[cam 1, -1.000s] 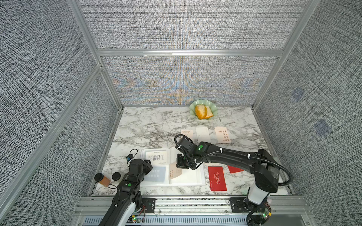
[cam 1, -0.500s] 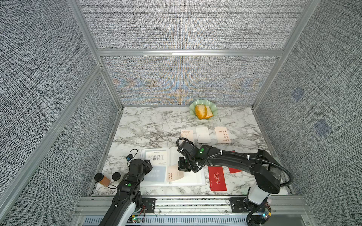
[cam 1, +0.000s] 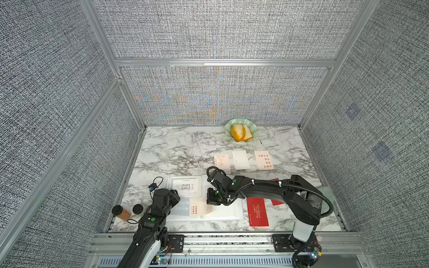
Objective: Place the photos into the photo albums
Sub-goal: Insert the photo into the photo album.
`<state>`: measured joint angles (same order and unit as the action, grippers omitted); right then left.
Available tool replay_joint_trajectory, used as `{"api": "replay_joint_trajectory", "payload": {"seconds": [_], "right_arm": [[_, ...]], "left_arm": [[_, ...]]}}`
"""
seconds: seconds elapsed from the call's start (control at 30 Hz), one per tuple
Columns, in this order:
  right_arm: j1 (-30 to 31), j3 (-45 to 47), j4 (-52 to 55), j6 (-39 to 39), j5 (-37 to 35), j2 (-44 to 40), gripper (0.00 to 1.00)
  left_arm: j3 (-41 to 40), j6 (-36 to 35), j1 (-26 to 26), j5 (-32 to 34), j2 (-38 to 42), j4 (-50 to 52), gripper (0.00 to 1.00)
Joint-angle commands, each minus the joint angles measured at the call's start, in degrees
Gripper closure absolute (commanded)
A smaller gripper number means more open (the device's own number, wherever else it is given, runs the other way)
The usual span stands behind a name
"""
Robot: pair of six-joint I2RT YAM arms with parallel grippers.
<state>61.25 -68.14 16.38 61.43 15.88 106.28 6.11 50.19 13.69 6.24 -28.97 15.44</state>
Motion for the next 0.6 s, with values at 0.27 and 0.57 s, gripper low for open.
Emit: {"api": "replay_joint_trajectory", "payload": {"seconds": [0.27,0.57], "right_arm": [[0.1,-1.9,2.4,-1.2,-0.9,0.6,0.77],[0.2,-0.6,9.1,-4.4,-6.1,-3.8,0.68]], "left_arm": [[0.5,0.9,0.6,3.0,1.2,3.7,0.42],[-0.1,1.1,0.6,2.8,3.1,3.8,0.42]]}}
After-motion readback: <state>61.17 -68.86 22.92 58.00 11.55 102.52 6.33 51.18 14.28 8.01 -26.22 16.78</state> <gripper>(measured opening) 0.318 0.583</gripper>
